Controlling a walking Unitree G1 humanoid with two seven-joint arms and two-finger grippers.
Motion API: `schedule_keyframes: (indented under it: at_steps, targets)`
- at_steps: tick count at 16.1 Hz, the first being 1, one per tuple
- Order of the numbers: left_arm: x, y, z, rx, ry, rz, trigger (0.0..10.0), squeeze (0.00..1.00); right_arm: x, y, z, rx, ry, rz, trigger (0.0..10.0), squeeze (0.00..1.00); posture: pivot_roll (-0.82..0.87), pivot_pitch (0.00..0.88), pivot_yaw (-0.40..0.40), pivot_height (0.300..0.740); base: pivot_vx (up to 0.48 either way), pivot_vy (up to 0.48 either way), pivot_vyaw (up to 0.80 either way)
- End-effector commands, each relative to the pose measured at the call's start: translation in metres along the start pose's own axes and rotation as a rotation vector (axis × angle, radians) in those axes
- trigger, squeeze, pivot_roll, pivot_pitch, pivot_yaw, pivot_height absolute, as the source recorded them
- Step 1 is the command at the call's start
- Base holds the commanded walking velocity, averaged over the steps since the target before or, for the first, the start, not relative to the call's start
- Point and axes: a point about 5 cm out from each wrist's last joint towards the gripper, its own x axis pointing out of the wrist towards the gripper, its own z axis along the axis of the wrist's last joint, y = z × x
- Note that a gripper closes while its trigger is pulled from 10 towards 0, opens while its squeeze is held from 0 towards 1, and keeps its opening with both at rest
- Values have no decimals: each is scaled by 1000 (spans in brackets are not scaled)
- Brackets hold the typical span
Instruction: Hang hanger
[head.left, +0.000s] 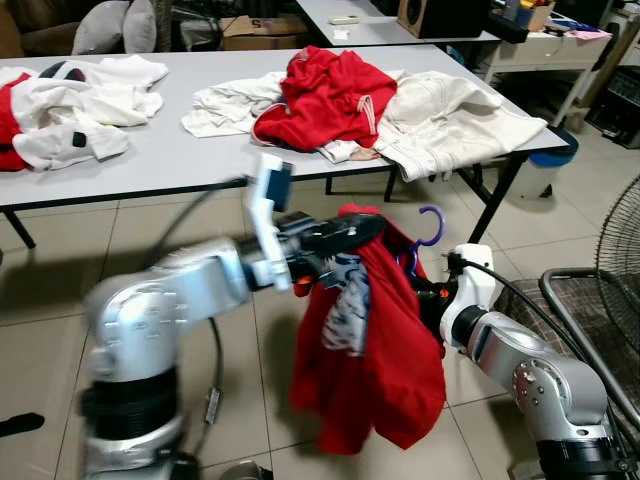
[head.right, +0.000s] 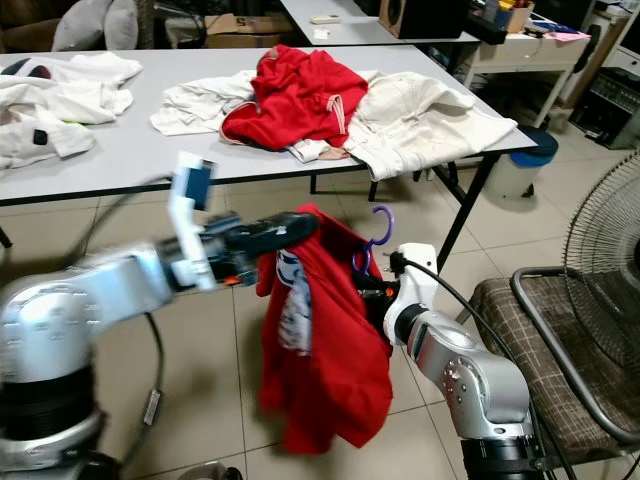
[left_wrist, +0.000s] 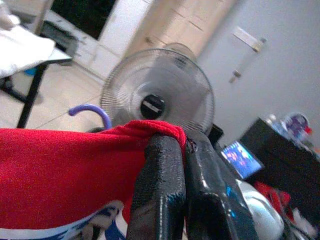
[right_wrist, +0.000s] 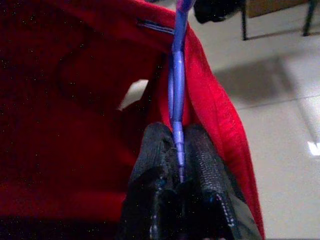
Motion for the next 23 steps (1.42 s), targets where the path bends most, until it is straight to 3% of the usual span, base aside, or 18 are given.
schedule_keyframes:
  at_steps: [1, 3, 5, 6, 8, 11, 12, 13, 17, 18, 19, 20, 21, 23]
  targets:
    - [-2, -8, -2, 15, 17, -66, 0, 0, -1, -3, 4, 39, -20, 4, 10000, 0, -44, 0, -2, 740, 0, 0, 0]
    - [-9, -1, -11, 38, 109, -15, 0, 0, -1, 1, 7, 83, -46, 49, 10000, 0, -44, 0, -2, 740, 0, 0, 0]
    - [-11, 15, -19, 96, 191, 116, 0, 0, -2, 7, 10, 92, -59, 100, 10000, 0, -42, 0, -2, 740, 0, 0, 0]
    - [-8, 22, -17, 113, 178, 180, 0, 0, -2, 9, 10, 84, -59, 107, 10000, 0, -44, 0, 0, 740, 0, 0, 0]
    - [5, 24, -8, 92, 95, 207, 0, 0, -2, 11, 9, 64, -46, 112, 10000, 0, -45, 0, 1, 740, 0, 0, 0]
    - [11, 33, -7, 114, 95, 295, 0, 0, -2, 12, 5, -2, 4, 109, 10000, 0, -45, 0, 1, 740, 0, 0, 0]
    - [10, 37, -11, 147, 140, 331, 0, 0, -3, 12, 4, -5, 11, 103, 10000, 0, -52, 0, 6, 740, 0, 0, 0]
    - [1, 41, -30, 237, 304, 363, 0, 0, -3, 9, 8, -6, -3, 82, 10000, 0, -52, 0, 7, 740, 0, 0, 0]
    - [-13, 51, -51, 288, 428, 445, 0, 0, -3, 11, 17, -13, -28, 89, 10000, 0, -51, 0, 7, 740, 0, 0, 0]
    - [-12, 53, -53, 303, 426, 449, 1451, 0, -3, 12, 19, -23, -32, 102, 10000, 0, -51, 0, 7, 740, 0, 0, 0]
    - [-11, 54, -54, 297, 420, 433, 10000, 0, -3, 13, 20, -30, -31, 109, 10000, 0, -45, 0, 0, 740, 0, 0, 0]
    - [-10, 53, -55, 290, 416, 423, 10000, 0, -3, 14, 20, -33, -29, 111, 10000, 0, -45, 0, 0, 740, 0, 0, 0]
    - [-10, 56, -56, 265, 393, 437, 10000, 1000, -3, 13, 20, -37, -23, 109, 10000, 0, -45, 0, 0, 740, 0, 0, 0]
    - [-14, 59, -57, 262, 392, 456, 10000, 1000, -2, 13, 20, -39, -21, 98, 10000, 0, -45, 0, 2, 740, 0, 0, 0]
